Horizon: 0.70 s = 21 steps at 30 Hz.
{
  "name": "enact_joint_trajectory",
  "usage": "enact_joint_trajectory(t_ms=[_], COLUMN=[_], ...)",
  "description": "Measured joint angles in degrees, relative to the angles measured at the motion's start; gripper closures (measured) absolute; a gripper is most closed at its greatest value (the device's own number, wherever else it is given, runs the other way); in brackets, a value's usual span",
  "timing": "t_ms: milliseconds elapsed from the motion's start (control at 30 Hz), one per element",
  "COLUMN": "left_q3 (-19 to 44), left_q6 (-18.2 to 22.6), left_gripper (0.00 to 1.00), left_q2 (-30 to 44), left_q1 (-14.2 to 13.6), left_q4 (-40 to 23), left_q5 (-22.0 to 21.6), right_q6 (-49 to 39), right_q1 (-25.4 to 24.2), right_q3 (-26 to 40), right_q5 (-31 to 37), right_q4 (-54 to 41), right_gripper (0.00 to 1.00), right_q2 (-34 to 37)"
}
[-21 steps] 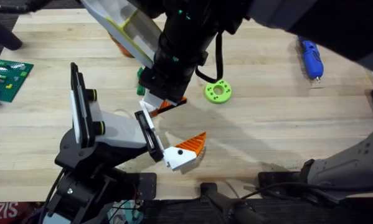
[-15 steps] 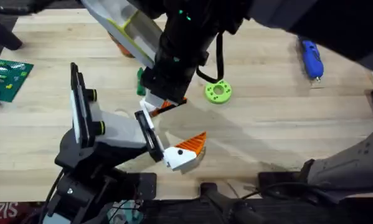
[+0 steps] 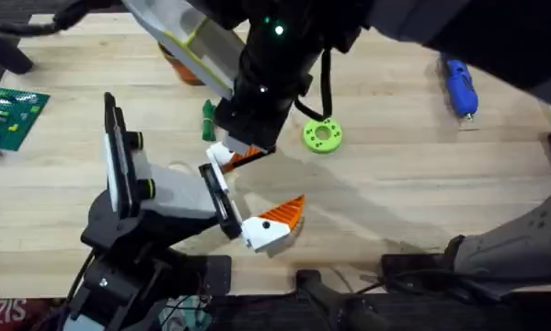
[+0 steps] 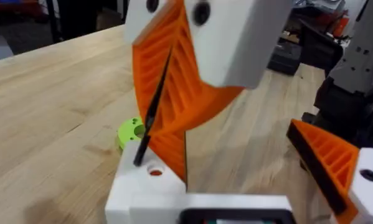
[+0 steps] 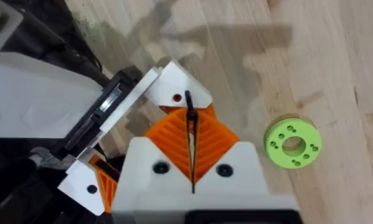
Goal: Pick up the gripper from the table and insert it into the empty holder that is missing its gripper. Then pick up a screw, insert it into the mounting hole, and use the screwdriver to tighten it. Finally, clean up the table by picking up the vegetable and placing it into the bucket.
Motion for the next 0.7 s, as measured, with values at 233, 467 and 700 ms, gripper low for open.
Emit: enact_joint_trajectory(t_ms=[233, 467, 700], left_q3=[0.0, 0.0, 0.0], left_q6=[0.0, 0.0, 0.0], left_gripper=[0.018, 0.018, 0.018], left_q2=[0.0, 0.0, 0.0], left_q1=[0.0, 0.0, 0.0], left_q4=[0.01, 0.02, 0.02], left_q5=[0.0, 0.0, 0.0], right_q6=[0.0, -0.02, 0.0], right_q1=[0.11, 2.12, 3.19], right_q3=[0.24, 0.96, 1.13], right_q5=[0.22, 0.33, 3.48], right_q4=[-0.49, -0.63, -1.65], right_gripper=[0.99, 0.99, 0.99], right_q2=[0.01, 0.01, 0.01])
